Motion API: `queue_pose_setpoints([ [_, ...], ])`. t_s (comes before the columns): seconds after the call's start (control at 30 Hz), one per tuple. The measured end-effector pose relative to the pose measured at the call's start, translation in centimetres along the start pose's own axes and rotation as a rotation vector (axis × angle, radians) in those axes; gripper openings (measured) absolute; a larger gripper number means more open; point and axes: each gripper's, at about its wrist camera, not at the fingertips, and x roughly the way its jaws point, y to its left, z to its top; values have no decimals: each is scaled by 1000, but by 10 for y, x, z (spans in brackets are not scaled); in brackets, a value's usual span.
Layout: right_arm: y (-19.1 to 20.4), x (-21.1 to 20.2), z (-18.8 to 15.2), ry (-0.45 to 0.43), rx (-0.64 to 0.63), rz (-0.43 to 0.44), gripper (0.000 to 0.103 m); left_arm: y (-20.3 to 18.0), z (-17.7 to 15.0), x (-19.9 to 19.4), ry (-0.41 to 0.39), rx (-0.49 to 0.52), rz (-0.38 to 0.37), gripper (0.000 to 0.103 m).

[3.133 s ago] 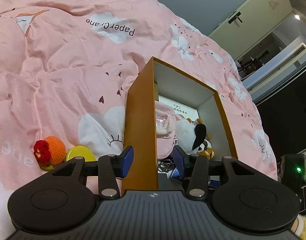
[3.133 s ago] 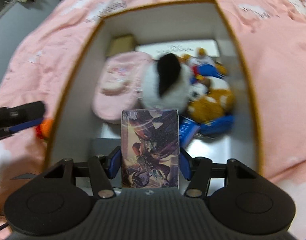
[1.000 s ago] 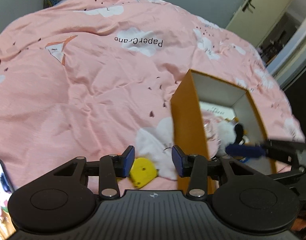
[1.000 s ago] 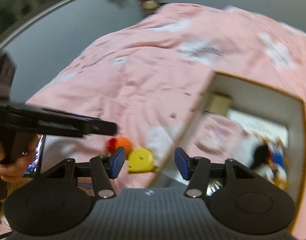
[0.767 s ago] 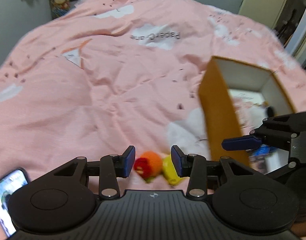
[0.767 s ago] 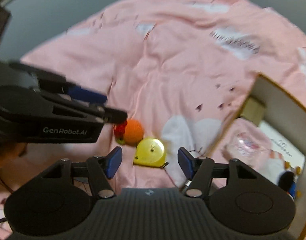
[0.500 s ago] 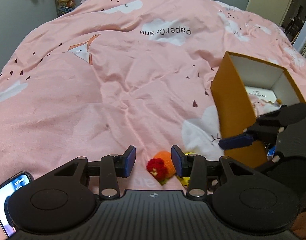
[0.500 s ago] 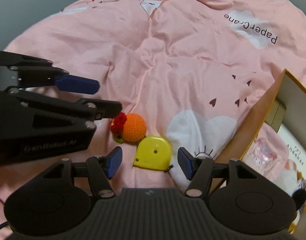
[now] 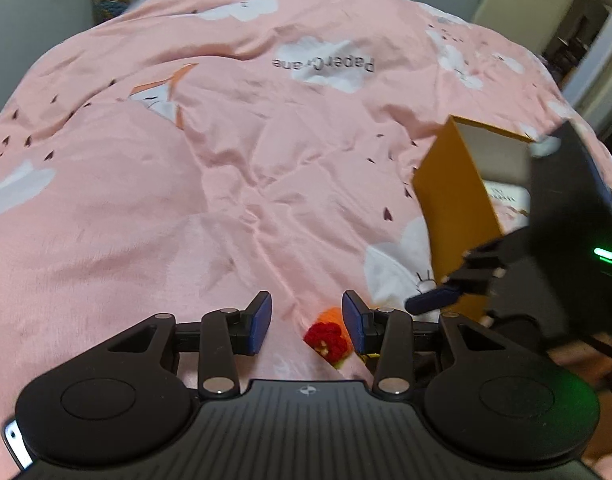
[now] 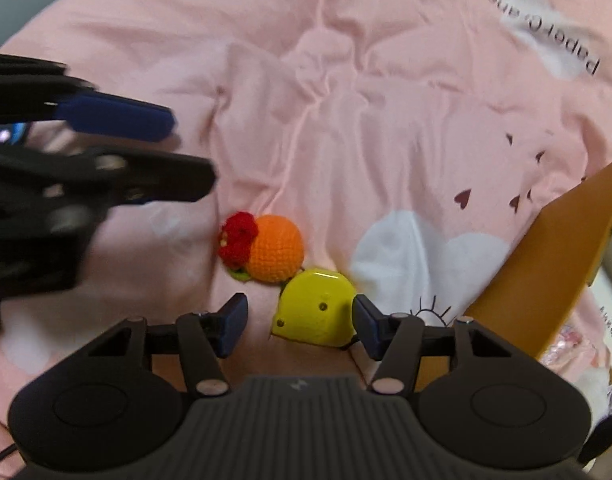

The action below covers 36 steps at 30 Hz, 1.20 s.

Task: Organize objects
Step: 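Move both grippers to the yellow tape measure and orange crocheted ball, then grasp the yellow tape measure with the right gripper while the left grasps the orange ball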

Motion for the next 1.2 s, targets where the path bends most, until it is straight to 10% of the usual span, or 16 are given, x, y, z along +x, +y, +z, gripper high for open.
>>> queue_pose_setpoints([
  [0.63,-7,30,2,81,8,0,56,-26,2,18,176,532,-104,55],
  [1.2,-10,-100,-27,-91,-138,-7,56,-47,7,72,343,726,-161,61],
])
